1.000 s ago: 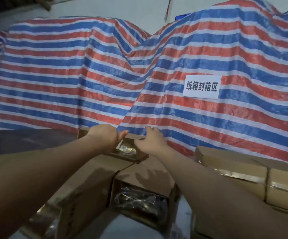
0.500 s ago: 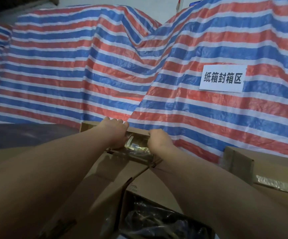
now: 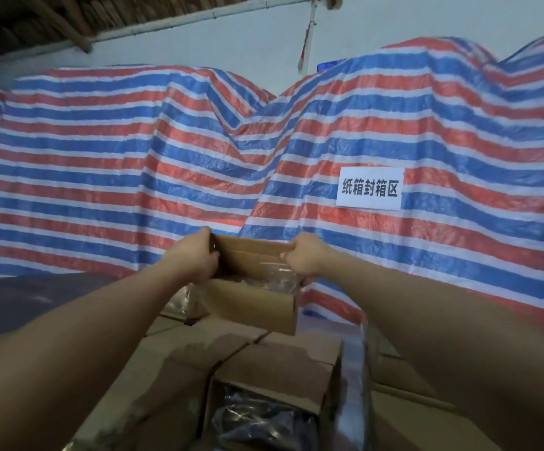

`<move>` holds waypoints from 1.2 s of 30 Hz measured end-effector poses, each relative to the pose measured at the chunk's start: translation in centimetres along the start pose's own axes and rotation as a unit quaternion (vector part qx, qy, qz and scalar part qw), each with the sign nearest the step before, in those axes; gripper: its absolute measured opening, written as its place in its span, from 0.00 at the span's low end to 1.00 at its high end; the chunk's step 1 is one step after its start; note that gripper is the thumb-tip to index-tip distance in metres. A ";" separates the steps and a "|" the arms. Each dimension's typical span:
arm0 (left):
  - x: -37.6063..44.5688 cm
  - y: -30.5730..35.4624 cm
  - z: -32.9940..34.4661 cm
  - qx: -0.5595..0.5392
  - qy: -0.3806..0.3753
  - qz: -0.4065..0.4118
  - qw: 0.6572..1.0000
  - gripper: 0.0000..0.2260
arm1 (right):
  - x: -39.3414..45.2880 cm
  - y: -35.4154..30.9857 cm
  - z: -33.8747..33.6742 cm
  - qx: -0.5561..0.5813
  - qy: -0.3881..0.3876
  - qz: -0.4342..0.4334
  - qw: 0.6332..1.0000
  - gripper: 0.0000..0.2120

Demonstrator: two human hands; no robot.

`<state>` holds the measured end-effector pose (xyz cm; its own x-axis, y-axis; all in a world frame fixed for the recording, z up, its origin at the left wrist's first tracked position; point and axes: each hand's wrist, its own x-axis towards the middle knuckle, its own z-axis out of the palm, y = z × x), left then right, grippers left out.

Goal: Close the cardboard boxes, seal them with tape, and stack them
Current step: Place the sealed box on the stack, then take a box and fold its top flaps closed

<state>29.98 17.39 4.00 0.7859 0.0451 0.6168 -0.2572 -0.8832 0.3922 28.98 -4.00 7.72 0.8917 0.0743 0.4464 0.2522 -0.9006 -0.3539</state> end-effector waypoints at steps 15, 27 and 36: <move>-16.7 16.0 -11.3 -0.359 -0.274 -0.119 0.884 0.11 | -22.1 2.9 -17.7 0.102 -0.137 0.177 0.969 0.07; -26.0 23.8 -3.1 -0.450 -0.398 -0.149 0.785 0.08 | -34.3 15.2 -17.9 0.174 -0.151 0.305 0.924 0.07; -28.9 22.4 4.1 -0.625 -0.380 -0.230 0.642 0.13 | -37.0 21.1 -13.5 0.267 -0.092 0.278 0.918 0.14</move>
<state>3.83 -5.62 -7.88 0.8660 -0.4927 -0.0847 0.2222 0.2276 0.9481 -3.72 -31.48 -5.18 0.9745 -0.2175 -0.0547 -0.1567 -0.4859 -0.8599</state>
